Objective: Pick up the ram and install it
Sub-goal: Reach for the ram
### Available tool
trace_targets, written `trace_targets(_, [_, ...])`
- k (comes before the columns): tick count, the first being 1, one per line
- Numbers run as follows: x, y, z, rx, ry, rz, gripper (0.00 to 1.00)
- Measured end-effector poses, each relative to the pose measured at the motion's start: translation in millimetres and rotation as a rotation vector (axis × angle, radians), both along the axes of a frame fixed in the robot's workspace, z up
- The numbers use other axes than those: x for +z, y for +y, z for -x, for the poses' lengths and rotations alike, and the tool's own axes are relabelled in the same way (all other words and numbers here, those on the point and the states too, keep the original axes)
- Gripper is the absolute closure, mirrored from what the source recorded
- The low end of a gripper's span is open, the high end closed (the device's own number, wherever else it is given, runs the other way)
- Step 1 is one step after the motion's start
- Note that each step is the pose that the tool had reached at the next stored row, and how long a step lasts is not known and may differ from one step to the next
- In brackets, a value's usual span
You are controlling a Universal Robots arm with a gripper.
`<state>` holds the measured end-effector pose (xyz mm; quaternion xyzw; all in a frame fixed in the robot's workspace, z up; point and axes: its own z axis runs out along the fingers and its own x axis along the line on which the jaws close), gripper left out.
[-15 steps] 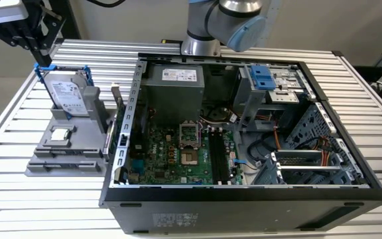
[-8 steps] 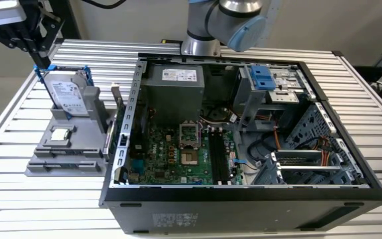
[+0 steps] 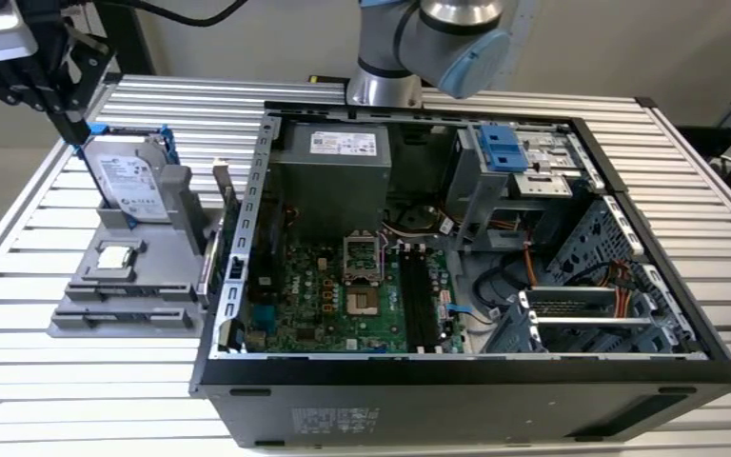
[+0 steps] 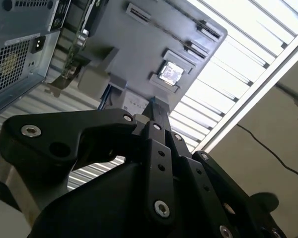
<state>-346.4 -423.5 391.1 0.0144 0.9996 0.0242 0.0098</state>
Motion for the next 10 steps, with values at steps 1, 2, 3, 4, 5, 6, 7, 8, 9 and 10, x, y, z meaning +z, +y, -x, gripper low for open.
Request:
trace_targets(1, [-0.1, -2.5, 0.0, 0.0, -0.0001, 0.0, 1.0])
trace_targets(2, [-0.3, -4.9, 0.0, 0.0, -0.0001, -0.0001, 1.0])
trace_targets(3, [-0.3, -7.4, 0.0, 0.0, 0.0, 0.0, 1.0])
trace_targets(4, [-0.4, -9.9, 0.0, 0.0, 0.0, 0.0, 1.0])
trace_targets(5, [-0.5, -12.5, 0.0, 0.0, 0.0, 0.0, 1.0])
trace_targets(6, [-0.6, -15.1, 0.0, 0.0, 0.0, 0.0, 1.0])
trace_targets(7, [-0.7, -17.4, 0.0, 0.0, 0.0, 0.0, 1.0])
trace_targets(8, [-0.8, -20.1, 0.0, 0.0, 0.0, 0.0, 1.0])
trace_targets(9, [-1.0, -22.6, 0.0, 0.0, 0.0, 0.0, 1.0])
trace_targets(10, [-1.1, -24.7, 0.1, 0.0, -0.0001, -0.0001, 1.0])
